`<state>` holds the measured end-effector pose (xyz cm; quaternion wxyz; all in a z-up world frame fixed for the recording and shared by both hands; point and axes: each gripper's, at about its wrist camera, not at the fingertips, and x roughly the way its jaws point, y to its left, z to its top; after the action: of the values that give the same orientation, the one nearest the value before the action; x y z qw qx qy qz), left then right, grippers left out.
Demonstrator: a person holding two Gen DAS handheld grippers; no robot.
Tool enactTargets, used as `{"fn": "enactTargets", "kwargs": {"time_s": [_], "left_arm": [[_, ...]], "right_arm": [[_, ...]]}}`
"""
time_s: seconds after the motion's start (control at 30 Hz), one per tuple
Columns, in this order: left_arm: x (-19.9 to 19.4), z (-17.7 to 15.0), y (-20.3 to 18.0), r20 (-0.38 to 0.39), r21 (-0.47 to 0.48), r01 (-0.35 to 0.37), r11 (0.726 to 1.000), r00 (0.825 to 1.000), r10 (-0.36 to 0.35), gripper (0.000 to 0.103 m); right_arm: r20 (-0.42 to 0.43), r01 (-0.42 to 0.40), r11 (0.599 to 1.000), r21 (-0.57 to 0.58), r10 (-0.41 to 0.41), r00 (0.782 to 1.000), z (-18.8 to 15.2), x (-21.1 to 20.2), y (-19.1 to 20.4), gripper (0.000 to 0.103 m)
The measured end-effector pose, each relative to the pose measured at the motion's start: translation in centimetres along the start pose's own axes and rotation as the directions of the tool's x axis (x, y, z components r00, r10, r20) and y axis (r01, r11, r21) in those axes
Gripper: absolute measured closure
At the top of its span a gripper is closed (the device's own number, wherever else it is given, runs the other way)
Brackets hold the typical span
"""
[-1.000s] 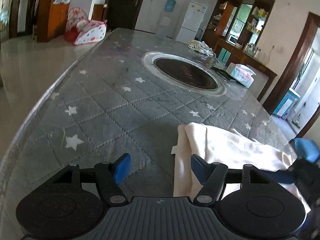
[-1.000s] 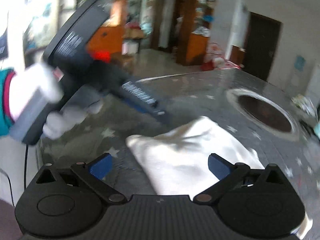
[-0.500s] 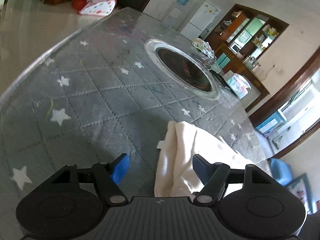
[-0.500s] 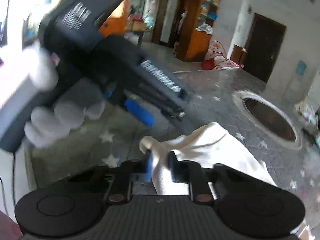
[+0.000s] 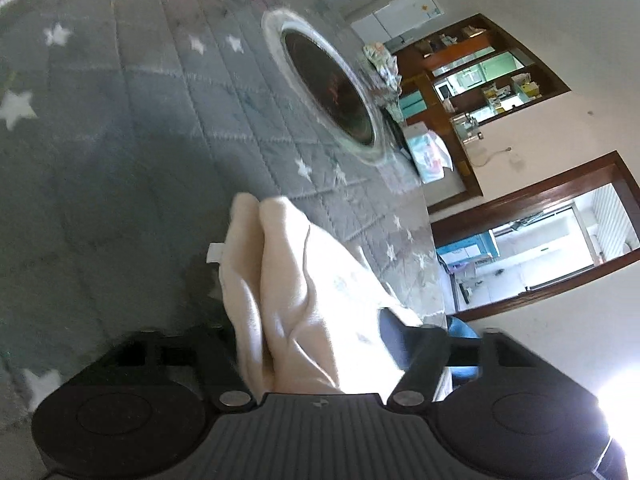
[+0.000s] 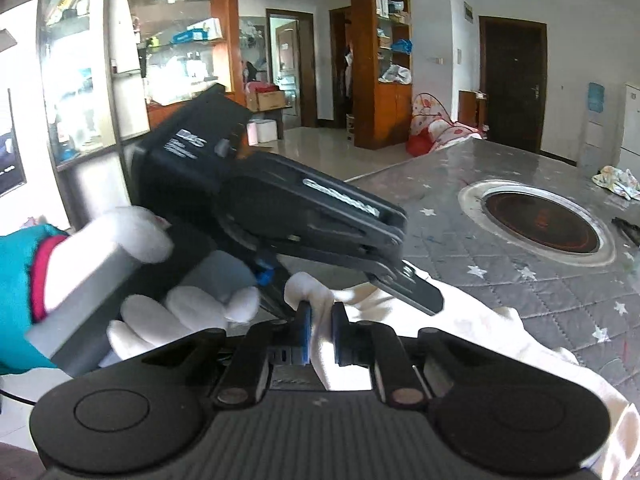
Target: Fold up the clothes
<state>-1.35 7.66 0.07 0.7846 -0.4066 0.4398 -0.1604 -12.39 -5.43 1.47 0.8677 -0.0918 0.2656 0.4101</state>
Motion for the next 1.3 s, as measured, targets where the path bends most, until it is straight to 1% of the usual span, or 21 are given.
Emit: {"fn": "enactTargets", "kwargs": {"time_s": [0.07, 0.1, 0.17, 0.2, 0.23, 0.27, 0.37, 0.43, 0.53, 0.6, 0.67, 0.77, 0.8, 0.9, 0.97, 1.0, 1.03, 1.13, 1.17, 1.23, 1.3], "left_arm": [[0.4, -0.1, 0.3, -0.006, -0.005, -0.007, 1.000, 1.000, 0.007, 0.077], [0.5, 0.0, 0.5, -0.005, -0.005, -0.015, 1.000, 1.000, 0.015, 0.080], [0.5, -0.1, 0.8, -0.004, -0.011, -0.012, 1.000, 1.000, 0.012, 0.082], [0.5, -0.1, 0.9, -0.004, -0.013, -0.011, 1.000, 1.000, 0.011, 0.082], [0.5, -0.1, 0.9, -0.003, -0.012, -0.011, 1.000, 1.000, 0.011, 0.083], [0.5, -0.1, 0.9, -0.001, -0.005, -0.014, 1.000, 1.000, 0.014, 0.083], [0.4, -0.4, 0.5, 0.007, 0.017, -0.028, 0.999, 1.000, 0.027, 0.082], [0.3, -0.5, 0.6, 0.012, 0.020, -0.028, 0.999, 1.000, 0.028, 0.082], [0.2, -0.8, 0.5, 0.025, 0.030, -0.032, 0.999, 0.999, 0.031, 0.082], [0.2, -0.9, 0.3, 0.034, 0.038, -0.040, 0.998, 0.999, 0.039, 0.082], [0.2, -1.1, 0.1, 0.040, 0.048, -0.049, 0.998, 0.998, 0.047, 0.082], [0.3, -1.3, -0.4, 0.054, 0.075, -0.069, 0.995, 0.996, 0.066, 0.082], [0.3, -1.4, -0.6, 0.058, 0.083, -0.077, 0.994, 0.996, 0.073, 0.082], [0.4, -1.6, -1.0, 0.070, 0.105, -0.099, 0.990, 0.993, 0.092, 0.082], [0.4, -1.7, -1.3, 0.078, 0.120, -0.114, 0.986, 0.991, 0.105, 0.082], [0.4, -1.8, -1.4, 0.082, 0.127, -0.121, 0.984, 0.990, 0.111, 0.082], [0.4, -1.9, -1.5, 0.087, 0.135, -0.128, 0.983, 0.989, 0.117, 0.082], [0.4, -2.1, -1.9, 0.100, 0.158, -0.152, 0.976, 0.985, 0.137, 0.082], [0.4, -2.2, -2.2, 0.106, 0.172, -0.167, 0.971, 0.983, 0.151, 0.082], [0.4, -2.5, -3.1, 0.121, 0.214, -0.207, 0.955, 0.975, 0.184, 0.082], [0.3, -2.7, -4.2, 0.139, 0.257, -0.234, 0.938, 0.969, 0.204, 0.082]], "right_arm": [[-0.005, -0.008, 1.000, 0.005, 0.008, 1.000, -0.2, 0.0, -0.2, 0.092], [-0.005, -0.010, 1.000, 0.008, 0.010, 1.000, -0.3, -0.1, -0.3, 0.087], [-0.005, -0.015, 1.000, 0.016, 0.015, 1.000, -0.5, -0.4, -0.5, 0.080], [-0.003, -0.011, 1.000, 0.020, 0.011, 1.000, -0.7, -0.8, -0.7, 0.072], [0.000, -0.004, 1.000, 0.024, 0.004, 1.000, -0.9, -1.3, -0.9, 0.067], [0.004, 0.009, 0.999, 0.035, -0.010, 1.000, -1.1, -1.8, -1.3, 0.066], [0.013, 0.064, 0.994, 0.084, -0.065, 0.998, -2.0, -3.8, -3.0, 0.058], [0.015, 0.135, 0.982, 0.130, -0.138, 0.990, -2.8, -5.4, -4.5, 0.052], [-0.011, 0.249, 0.941, 0.228, -0.253, 0.967, -4.4, -7.2, -7.3, 0.050], [-0.040, 0.325, 0.896, 0.302, -0.329, 0.943, -5.7, -8.3, -9.4, 0.049], [-0.070, 0.384, 0.852, 0.356, -0.385, 0.920, -7.0, -9.1, -11.2, 0.046], [-0.089, 0.406, 0.811, 0.422, -0.408, 0.909, -8.5, -9.7, -12.8, 0.045], [-0.092, 0.398, 0.801, 0.447, -0.401, 0.911, -8.9, -9.8, -13.2, 0.045], [-0.089, 0.356, 0.778, 0.517, -0.365, 0.927, -10.1, -9.5, -14.2, 0.045], [-0.072, 0.337, 0.779, 0.529, -0.355, 0.932, -10.3, -9.3, -14.2, 0.045], [-0.063, 0.328, 0.781, 0.532, -0.349, 0.935, -10.3, -9.2, -14.2, 0.049], [-0.058, 0.318, 0.781, 0.538, -0.342, 0.938, -10.3, -9.1, -14.1, 0.057], [-0.041, 0.285, 0.771, 0.570, -0.320, 0.947, -10.3, -8.6, -14.1, 0.073], [-0.034, 0.279, 0.769, 0.576, -0.318, 0.948, -10.2, -8.6, -14.0, 0.074], [-0.019, 0.265, 0.763, 0.590, -0.315, 0.949, -10.1, -8.7, -14.0, 0.083], [0.001, 0.248, 0.754, 0.608, -0.313, 0.950, -10.0, -9.2, -14.1, 0.087]]}}
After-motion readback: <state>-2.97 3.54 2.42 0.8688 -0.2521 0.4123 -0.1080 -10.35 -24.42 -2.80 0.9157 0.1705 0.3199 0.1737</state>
